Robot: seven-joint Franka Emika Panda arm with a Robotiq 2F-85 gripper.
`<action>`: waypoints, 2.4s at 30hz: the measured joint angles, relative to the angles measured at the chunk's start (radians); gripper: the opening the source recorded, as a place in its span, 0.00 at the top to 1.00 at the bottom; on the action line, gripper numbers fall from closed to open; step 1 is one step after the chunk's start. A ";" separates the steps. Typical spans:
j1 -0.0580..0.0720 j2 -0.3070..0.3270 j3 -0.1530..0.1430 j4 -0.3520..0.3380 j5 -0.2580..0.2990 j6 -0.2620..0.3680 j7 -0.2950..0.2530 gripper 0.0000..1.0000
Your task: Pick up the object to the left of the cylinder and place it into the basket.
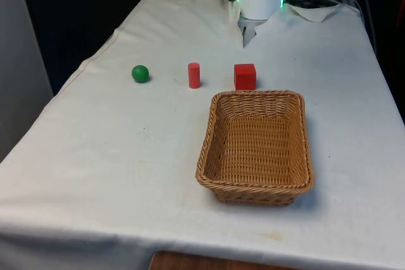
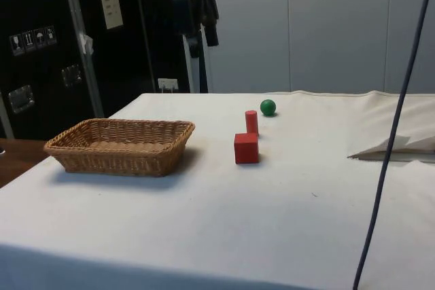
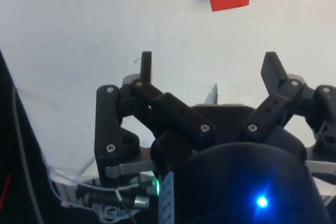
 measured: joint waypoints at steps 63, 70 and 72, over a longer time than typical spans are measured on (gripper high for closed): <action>-0.019 0.083 -0.044 -0.417 -0.104 0.636 -0.031 0.00; -0.019 0.147 -0.047 -0.417 -0.104 0.694 -0.042 0.00; -0.019 0.168 -0.047 -0.417 -0.104 0.715 -0.042 0.00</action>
